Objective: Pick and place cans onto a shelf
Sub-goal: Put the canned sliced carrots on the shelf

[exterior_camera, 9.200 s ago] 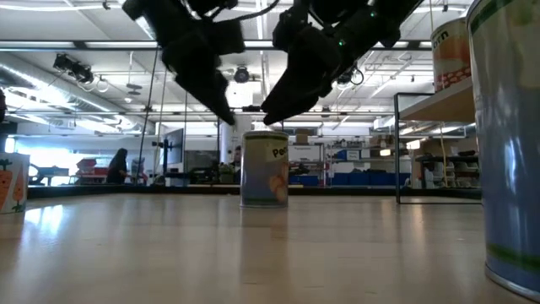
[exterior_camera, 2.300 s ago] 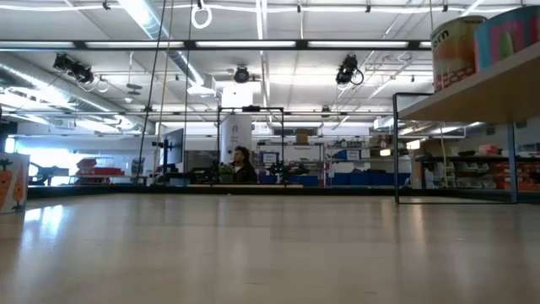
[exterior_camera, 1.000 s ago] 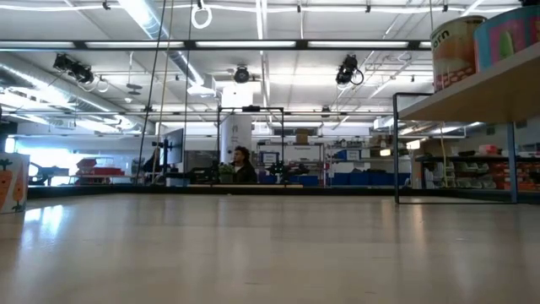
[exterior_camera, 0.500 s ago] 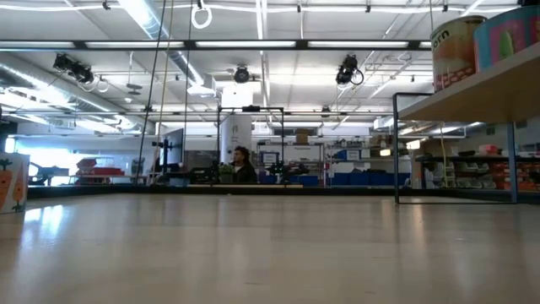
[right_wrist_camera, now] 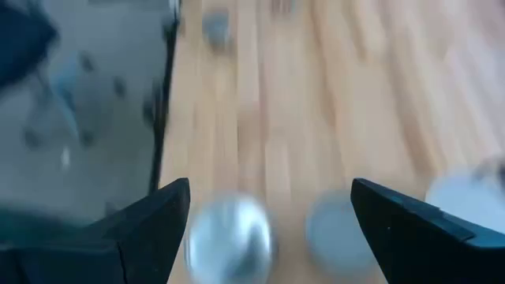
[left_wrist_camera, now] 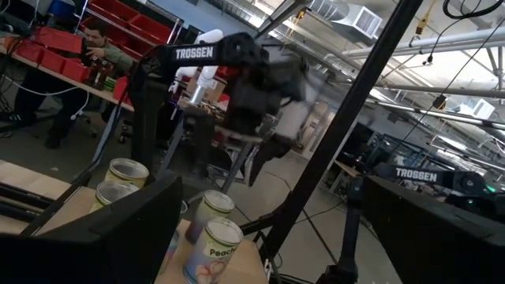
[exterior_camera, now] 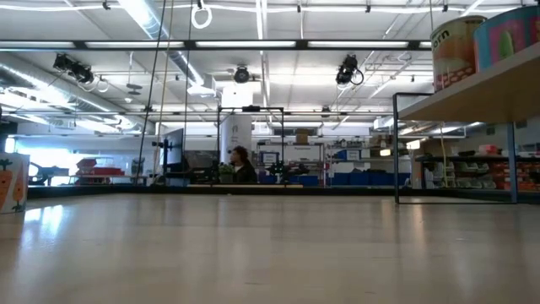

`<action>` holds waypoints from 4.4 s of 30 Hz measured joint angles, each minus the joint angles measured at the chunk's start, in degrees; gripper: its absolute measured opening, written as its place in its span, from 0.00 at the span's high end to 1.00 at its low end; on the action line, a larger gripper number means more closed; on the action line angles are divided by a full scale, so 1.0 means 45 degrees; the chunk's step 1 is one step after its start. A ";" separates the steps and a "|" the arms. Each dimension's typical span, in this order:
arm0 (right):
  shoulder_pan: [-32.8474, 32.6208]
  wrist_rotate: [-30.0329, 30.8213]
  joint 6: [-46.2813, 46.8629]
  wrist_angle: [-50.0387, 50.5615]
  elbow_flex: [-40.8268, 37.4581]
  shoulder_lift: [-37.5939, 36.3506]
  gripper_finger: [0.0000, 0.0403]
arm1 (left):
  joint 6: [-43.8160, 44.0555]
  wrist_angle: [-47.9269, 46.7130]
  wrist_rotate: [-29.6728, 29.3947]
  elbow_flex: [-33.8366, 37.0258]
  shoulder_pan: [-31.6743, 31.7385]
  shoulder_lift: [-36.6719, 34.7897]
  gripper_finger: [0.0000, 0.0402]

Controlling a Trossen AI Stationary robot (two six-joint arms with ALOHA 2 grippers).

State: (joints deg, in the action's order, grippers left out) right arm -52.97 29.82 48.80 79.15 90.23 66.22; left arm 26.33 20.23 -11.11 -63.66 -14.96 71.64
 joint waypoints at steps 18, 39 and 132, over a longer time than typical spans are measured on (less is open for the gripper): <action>0.7541 -0.4917 -0.7371 -0.7639 -0.0187 0.0922 0.13 | 0.0622 0.0015 -0.0070 0.0000 0.0071 0.0000 0.01; 1.2676 -0.6300 -1.0254 -1.0160 -0.0290 0.1292 0.13 | -0.2708 -0.3366 0.4393 -0.0010 0.2731 -0.1661 0.01; 1.0251 -0.6331 -0.9053 -1.3001 0.1984 1.0636 0.07 | 0.0633 -1.3436 -0.2147 0.4834 -0.1224 -0.6157 0.67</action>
State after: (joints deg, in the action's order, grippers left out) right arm -6.84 1.34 8.06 20.65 99.16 114.08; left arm 29.18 -40.23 -20.78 -41.90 -20.47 43.93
